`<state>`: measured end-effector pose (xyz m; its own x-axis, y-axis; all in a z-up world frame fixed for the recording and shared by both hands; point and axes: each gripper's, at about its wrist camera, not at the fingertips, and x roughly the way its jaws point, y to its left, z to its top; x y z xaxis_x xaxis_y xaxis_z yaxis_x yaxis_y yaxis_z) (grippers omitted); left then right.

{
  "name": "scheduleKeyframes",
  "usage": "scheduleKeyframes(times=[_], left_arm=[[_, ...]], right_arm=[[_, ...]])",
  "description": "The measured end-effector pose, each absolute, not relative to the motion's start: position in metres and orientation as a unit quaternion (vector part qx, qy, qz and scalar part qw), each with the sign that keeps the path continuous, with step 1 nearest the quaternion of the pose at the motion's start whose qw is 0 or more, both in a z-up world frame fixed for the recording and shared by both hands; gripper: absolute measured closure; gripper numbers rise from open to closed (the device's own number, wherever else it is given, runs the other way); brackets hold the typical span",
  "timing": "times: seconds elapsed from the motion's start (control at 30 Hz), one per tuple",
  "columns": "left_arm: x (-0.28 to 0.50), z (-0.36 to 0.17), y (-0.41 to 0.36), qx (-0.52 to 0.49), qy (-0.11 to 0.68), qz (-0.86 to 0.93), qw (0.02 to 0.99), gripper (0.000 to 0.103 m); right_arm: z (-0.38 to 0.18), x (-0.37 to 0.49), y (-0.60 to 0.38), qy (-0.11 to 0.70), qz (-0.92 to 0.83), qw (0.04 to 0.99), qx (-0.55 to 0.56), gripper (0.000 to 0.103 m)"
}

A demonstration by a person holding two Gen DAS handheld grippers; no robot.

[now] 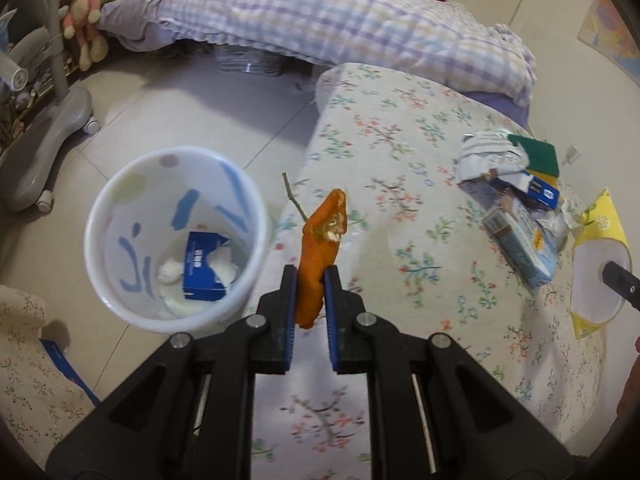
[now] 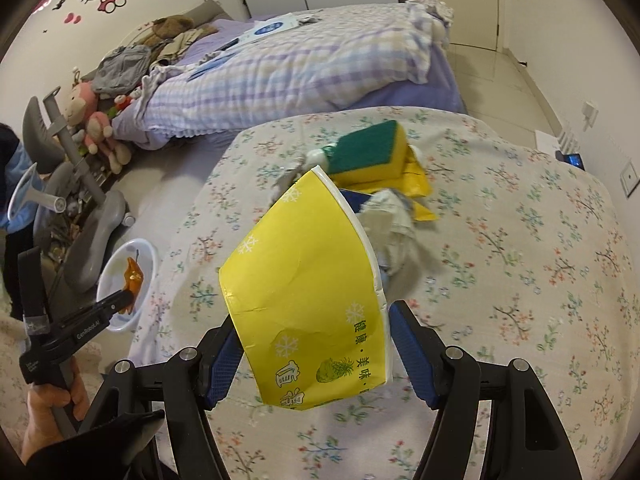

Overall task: Collect trash
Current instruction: 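Carry the orange item with the left gripper into the wastebasket and release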

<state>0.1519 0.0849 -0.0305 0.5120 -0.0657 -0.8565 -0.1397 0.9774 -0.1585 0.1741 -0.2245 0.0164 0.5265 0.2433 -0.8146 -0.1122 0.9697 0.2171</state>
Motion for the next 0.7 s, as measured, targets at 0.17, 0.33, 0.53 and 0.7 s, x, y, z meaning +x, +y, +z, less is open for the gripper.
scheduleKeyframes(times=[0.17,0.33,0.53,0.7], left_arm=[[0.145,-0.034,0.115,-0.117,0.493,0.047,0.861,0.088],[0.142,-0.033,0.144,-0.126,0.489,0.066,0.86,0.088],[0.136,-0.032,0.169,-0.128,0.481,0.081,0.863,0.088],[0.131,-0.026,0.184,-0.119,0.471,0.094,0.869,0.051]], right_arm=[[0.015,0.181,-0.19,0.475,0.127,0.868,0.068,0.031],[0.013,0.188,-0.155,0.476,0.152,0.863,0.072,0.031],[0.004,0.197,-0.117,0.478,0.169,0.86,0.062,0.031],[-0.007,0.204,-0.092,0.483,0.182,0.855,0.054,0.031]])
